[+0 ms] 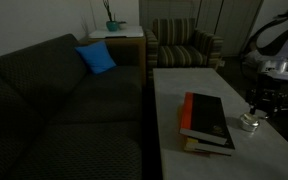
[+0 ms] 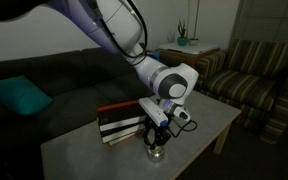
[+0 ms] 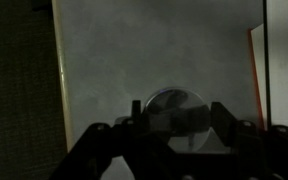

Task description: Place the lid on the silver container

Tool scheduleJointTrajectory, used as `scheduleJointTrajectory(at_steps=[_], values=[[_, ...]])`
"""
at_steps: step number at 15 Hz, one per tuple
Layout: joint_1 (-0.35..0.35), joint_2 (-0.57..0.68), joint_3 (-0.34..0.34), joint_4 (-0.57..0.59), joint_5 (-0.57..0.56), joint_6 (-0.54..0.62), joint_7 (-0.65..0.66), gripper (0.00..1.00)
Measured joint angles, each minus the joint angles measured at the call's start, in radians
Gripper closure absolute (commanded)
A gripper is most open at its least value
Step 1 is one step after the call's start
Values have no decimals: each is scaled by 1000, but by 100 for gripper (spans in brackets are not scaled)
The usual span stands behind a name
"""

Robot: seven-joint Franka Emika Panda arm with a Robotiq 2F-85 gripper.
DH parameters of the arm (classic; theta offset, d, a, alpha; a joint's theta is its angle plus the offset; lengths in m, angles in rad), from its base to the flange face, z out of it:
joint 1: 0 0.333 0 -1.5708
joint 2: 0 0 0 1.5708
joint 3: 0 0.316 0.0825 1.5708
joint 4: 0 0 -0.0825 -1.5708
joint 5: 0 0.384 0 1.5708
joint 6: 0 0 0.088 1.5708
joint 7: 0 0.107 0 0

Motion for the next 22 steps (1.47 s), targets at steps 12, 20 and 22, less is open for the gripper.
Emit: scheduleJointTrajectory(at_steps=[12,20,22], values=[[-28,1,1,-25,81,94,27,56],[-68,1,6,-42,135,91,69,31],[-79,1,13,-42,142,88,67,31]])
